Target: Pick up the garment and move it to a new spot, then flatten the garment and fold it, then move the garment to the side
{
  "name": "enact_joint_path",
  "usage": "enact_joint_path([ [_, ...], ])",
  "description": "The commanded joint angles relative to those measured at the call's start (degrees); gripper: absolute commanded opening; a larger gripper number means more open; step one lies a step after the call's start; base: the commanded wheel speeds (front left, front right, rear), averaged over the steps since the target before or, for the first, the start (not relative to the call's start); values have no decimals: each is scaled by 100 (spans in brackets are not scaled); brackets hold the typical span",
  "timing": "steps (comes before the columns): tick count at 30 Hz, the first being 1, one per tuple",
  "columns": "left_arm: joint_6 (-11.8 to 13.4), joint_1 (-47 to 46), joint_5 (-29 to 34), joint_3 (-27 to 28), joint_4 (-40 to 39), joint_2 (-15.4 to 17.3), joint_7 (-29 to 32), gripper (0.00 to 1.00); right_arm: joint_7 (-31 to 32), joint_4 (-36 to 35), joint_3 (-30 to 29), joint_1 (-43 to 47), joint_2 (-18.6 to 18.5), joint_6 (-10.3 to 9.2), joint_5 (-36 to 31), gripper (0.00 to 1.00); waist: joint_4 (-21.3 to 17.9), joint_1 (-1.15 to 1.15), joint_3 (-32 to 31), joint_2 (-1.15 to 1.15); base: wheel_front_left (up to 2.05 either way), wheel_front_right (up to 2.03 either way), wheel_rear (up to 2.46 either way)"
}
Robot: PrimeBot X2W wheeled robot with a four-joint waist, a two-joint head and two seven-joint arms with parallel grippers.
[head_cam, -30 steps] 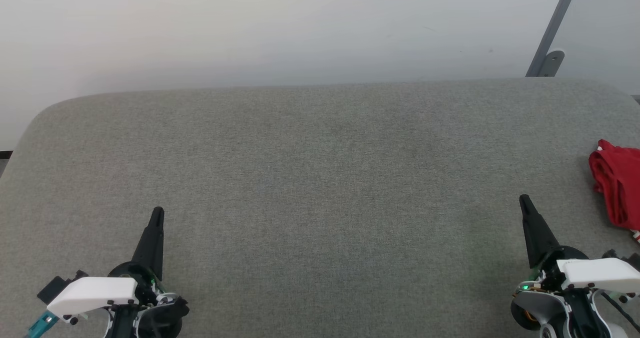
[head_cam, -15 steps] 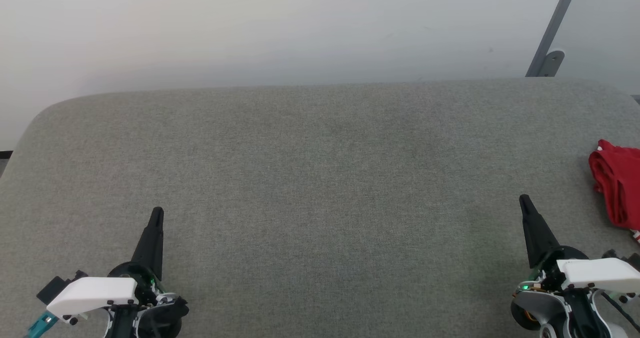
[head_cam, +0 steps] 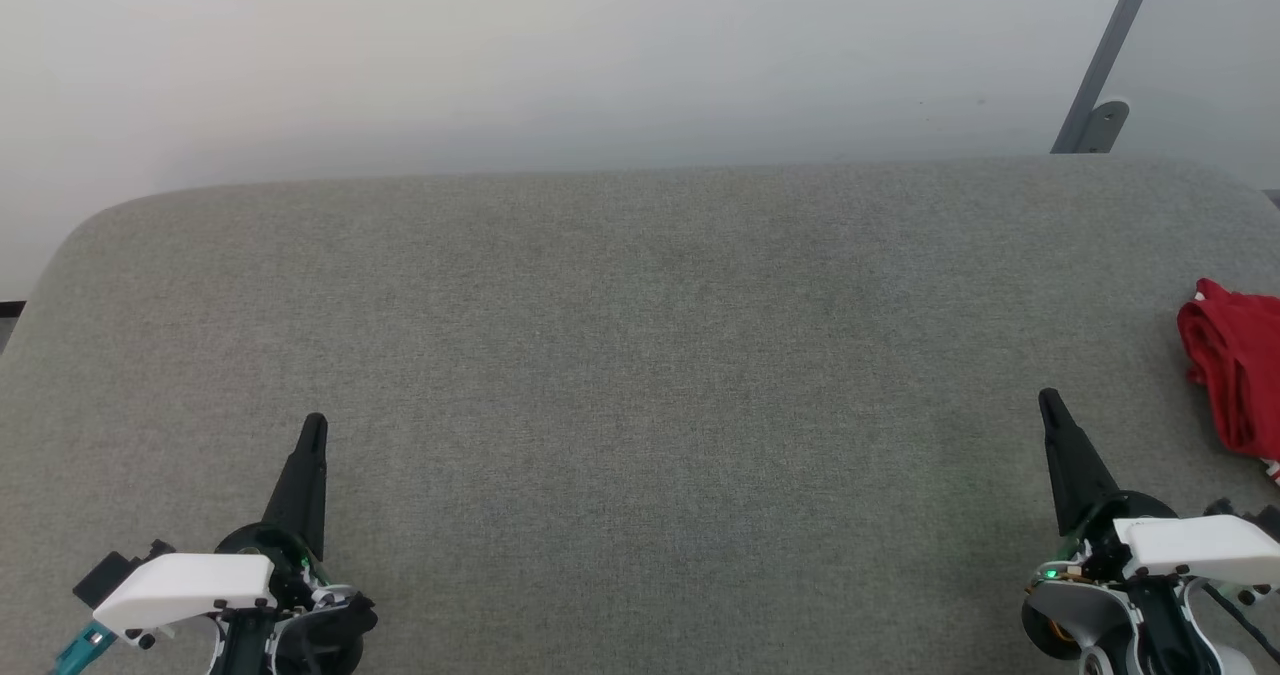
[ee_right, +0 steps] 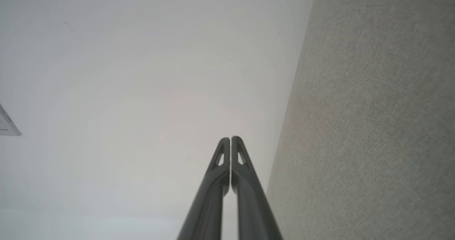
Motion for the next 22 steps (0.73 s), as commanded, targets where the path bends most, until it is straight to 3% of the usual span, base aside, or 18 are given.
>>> enact_joint_path([
  [1,3,-82,19,18,-2,-7,26,0,9,7,-3,-50,10,0,15,0,0,0,0,0,0,0,0],
  [22,3,-84,43,43,-1,-24,37,0,11,7,-2,-50,10,0,13,0,0,0,0,0,0,0,0],
])
